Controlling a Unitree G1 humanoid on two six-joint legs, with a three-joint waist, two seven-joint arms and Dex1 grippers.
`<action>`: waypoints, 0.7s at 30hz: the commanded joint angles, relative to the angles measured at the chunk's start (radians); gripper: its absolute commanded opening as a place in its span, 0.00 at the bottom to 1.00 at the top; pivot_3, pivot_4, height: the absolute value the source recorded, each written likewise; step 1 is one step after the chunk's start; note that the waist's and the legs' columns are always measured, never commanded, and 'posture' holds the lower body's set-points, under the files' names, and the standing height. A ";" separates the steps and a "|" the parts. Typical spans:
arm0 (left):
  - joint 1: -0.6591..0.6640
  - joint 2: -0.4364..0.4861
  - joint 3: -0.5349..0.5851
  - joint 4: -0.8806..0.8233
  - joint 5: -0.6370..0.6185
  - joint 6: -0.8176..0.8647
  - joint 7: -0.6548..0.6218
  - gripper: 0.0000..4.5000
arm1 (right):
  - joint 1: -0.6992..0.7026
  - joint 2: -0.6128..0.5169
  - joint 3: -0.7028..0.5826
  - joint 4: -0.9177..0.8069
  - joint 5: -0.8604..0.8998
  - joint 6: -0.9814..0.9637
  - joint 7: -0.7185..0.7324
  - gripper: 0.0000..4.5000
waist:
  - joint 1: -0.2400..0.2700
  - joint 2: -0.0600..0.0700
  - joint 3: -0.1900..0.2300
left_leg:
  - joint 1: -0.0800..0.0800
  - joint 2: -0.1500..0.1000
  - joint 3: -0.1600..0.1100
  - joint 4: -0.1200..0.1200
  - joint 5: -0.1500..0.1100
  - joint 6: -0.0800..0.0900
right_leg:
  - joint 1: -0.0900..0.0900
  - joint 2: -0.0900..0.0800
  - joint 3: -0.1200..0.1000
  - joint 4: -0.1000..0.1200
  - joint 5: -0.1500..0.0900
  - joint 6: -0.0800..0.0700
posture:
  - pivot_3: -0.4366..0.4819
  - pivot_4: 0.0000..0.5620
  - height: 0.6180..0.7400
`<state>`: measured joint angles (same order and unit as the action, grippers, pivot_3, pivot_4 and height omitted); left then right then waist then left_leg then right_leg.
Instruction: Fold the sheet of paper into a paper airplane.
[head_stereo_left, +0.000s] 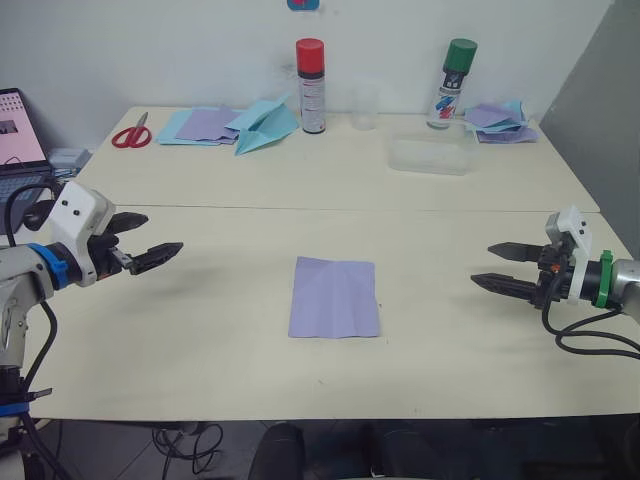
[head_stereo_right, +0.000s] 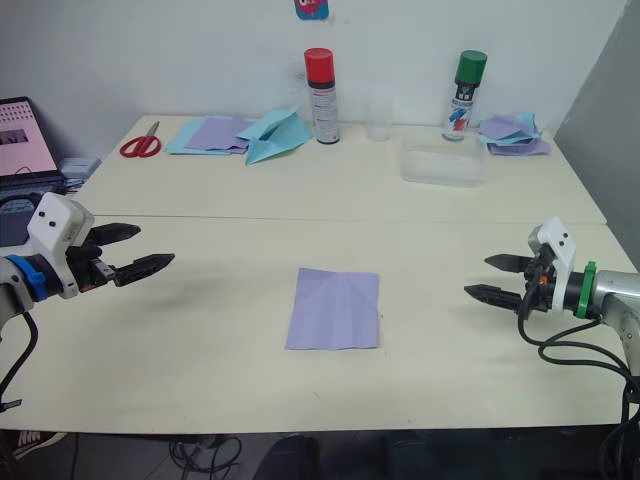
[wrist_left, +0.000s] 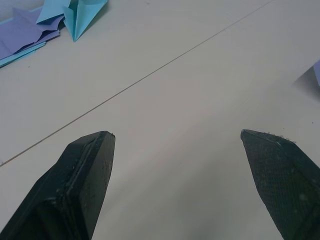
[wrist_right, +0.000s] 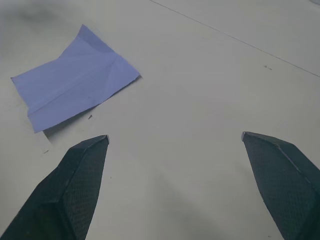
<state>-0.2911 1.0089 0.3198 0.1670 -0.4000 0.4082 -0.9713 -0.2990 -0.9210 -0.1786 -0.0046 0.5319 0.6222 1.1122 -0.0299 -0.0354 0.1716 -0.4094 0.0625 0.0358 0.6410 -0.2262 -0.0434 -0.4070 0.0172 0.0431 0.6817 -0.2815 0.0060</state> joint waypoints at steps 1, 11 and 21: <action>-0.014 0.022 0.015 -0.012 0.007 -0.004 -0.004 0.98 | -0.011 -0.017 -0.043 -0.011 0.014 -0.005 0.004 1.00 | 0.000 0.000 0.000 | 0.000 0.000 0.000 0.000 0.000 0.000 | 0.000 0.000 0.000 0.000 0.000 0.000 | 0.48 0.27 1.00; -0.033 0.007 0.026 -0.075 -0.033 0.066 0.004 0.98 | 0.000 -0.031 -0.036 -0.005 0.007 -0.011 0.018 1.00 | 0.000 0.000 0.000 | 0.000 0.000 0.000 0.001 0.000 0.000 | 0.000 0.000 0.000 0.000 0.000 0.000 | 0.48 0.27 1.00; -0.040 -0.011 0.012 -0.143 -0.111 0.160 -0.037 0.98 | 0.034 -0.029 -0.028 -0.063 0.011 -0.005 0.012 1.00 | 0.000 0.000 0.000 | 0.000 0.000 0.000 0.001 0.000 0.000 | 0.000 0.000 0.000 0.001 0.000 0.000 | 0.48 0.27 1.00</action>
<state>-0.3117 0.9968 0.3185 0.0884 -0.4690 0.5494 -0.9862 -0.2665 -0.9356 -0.1793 -0.0167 0.5311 0.6218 1.1197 -0.0298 -0.0355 0.1716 -0.4096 0.0624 0.0356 0.6424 -0.2262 -0.0434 -0.4065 0.0174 0.0427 0.6823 -0.2815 0.0061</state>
